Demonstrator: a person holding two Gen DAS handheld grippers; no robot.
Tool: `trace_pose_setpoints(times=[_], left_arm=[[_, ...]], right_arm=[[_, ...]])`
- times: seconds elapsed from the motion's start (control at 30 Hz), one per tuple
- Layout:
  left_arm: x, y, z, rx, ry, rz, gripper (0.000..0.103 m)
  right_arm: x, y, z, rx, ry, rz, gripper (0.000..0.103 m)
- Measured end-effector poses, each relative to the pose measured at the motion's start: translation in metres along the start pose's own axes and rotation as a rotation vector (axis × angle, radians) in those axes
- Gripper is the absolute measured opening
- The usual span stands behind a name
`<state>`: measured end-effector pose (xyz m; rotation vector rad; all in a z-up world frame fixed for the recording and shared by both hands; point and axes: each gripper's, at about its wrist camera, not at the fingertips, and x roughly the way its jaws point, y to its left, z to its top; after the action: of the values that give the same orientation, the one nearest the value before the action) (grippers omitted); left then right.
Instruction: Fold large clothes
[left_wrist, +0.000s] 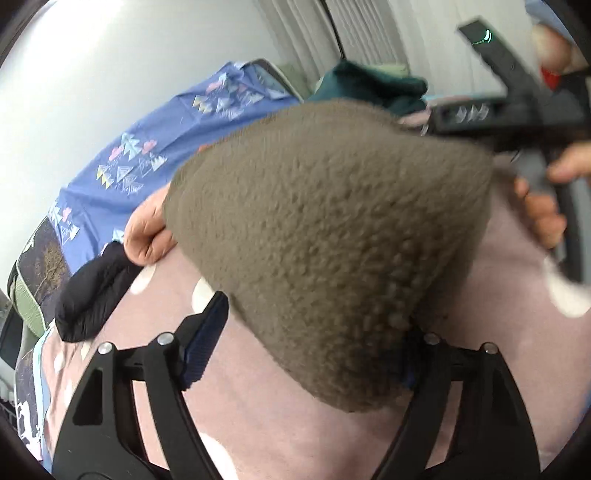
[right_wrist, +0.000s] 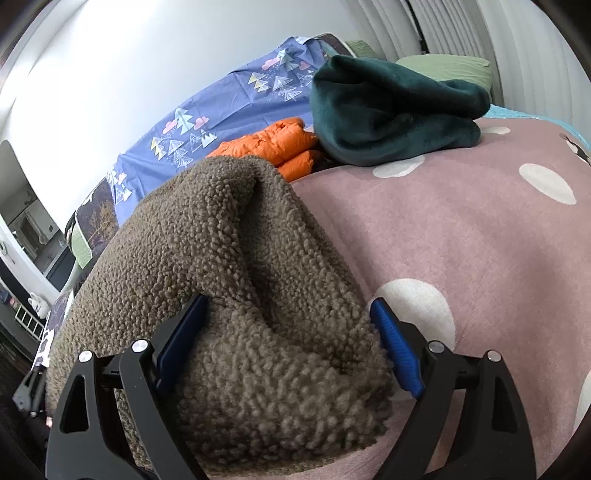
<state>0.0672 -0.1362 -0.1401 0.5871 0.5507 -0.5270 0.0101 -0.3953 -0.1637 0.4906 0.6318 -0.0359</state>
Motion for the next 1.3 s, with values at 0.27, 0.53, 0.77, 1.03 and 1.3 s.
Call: trace_pose_setpoints(times=[0.27,0.53,0.77,1.03,1.3], left_arm=[[-0.016,0.009,-0.005,-0.068,0.050,-0.105,0.054],[-0.067,0.041,0.010,-0.126,0.033,-0.319,0.011],[-0.022,0.082,0.085,-0.226,-0.140,-0.261,0.008],[0.057,0.069,0.084,-0.176,0.003,-0.376,0.009],[0.054,0.064,0.084,-0.136,-0.006,-0.303,0.008]], right_arm=[[-0.001,-0.001,0.000,-0.008,-0.004,0.002,0.089],[-0.002,0.000,-0.002,-0.005,-0.012,0.000,0.089],[-0.005,0.003,-0.003,-0.011,-0.010,-0.010,0.089],[-0.004,0.001,-0.001,-0.013,0.002,-0.018,0.089],[-0.037,0.041,0.011,-0.201,-0.034,-0.178,0.089]])
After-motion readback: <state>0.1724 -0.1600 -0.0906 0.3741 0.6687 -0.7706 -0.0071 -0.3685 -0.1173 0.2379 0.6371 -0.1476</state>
